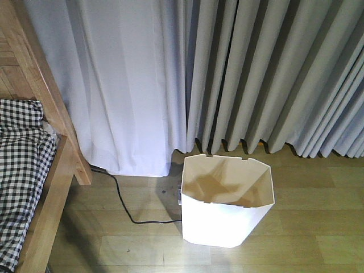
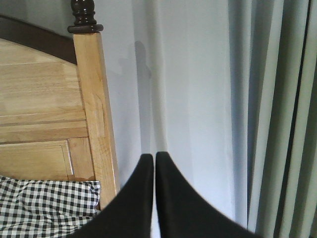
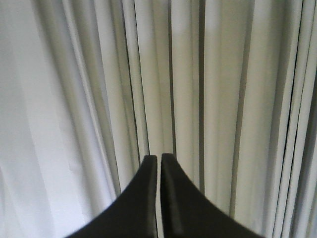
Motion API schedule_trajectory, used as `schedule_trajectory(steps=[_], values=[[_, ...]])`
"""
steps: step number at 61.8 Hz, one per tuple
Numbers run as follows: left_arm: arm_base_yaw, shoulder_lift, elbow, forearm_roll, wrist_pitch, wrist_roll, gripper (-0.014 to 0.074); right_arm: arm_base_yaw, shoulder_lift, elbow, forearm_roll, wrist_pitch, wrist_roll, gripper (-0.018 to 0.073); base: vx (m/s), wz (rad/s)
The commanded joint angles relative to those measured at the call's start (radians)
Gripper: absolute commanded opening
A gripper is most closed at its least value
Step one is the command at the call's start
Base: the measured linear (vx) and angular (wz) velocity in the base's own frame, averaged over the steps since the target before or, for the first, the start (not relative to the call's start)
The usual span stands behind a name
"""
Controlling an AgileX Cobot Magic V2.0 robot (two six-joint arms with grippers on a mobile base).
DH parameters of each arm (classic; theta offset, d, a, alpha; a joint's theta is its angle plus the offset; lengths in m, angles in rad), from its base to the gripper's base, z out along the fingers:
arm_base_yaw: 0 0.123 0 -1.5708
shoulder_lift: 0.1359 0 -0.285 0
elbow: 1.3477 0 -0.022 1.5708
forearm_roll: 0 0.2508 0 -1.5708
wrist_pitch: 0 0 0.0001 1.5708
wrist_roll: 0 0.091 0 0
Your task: Move trash bin to bedside with robot
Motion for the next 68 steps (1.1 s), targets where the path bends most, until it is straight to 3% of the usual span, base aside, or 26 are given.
schedule_trajectory(steps=[1,18,21,25,34,39,49,56,68], values=[[-0.006,-0.007,0.012,-0.009,-0.074,-0.014,-0.0006,-0.001,0.006,-0.029,0.002,-0.047,-0.004,-0.0008,0.0,0.0],[-0.006,-0.007,0.012,-0.009,-0.074,-0.014,-0.0006,-0.001,0.006,-0.016,-0.003,-0.087,-0.01,-0.0008,0.0,0.0],[-0.006,-0.007,0.012,-0.009,-0.074,-0.014,-0.0006,-0.001,0.006,0.0,-0.038,-0.109,0.022,-0.0008,0.0,0.0],[-0.006,-0.007,0.012,-0.009,-0.074,-0.014,-0.0006,-0.001,-0.016,0.018,-0.217,-0.1,0.153,-0.0008,0.0,0.0],[-0.006,-0.007,0.012,-0.009,-0.074,-0.014,-0.0006,-0.001,-0.126,0.109,-0.699,-0.108,0.606,-0.0008,0.0,0.0],[-0.006,-0.007,0.012,-0.009,-0.074,-0.014,-0.0006,-0.001,-0.179,0.171,-0.814,-0.128,0.708,-0.0008,0.0,0.0],[-0.006,-0.007,0.012,-0.009,-0.074,-0.014,-0.0006,-0.001,-0.308,0.284,-0.818,-0.131,0.701,-0.0008,0.0,0.0],[-0.006,-0.007,0.012,-0.009,-0.074,-0.014,-0.0006,-0.001,-0.41,0.282,-0.819,-0.015,0.699,-0.0008,0.0,0.0],[-0.006,-0.007,0.012,-0.009,-0.074,-0.014,-0.0006,-0.001,-0.405,0.282,-0.818,-0.018,0.699,-0.0008,0.0,0.0]])
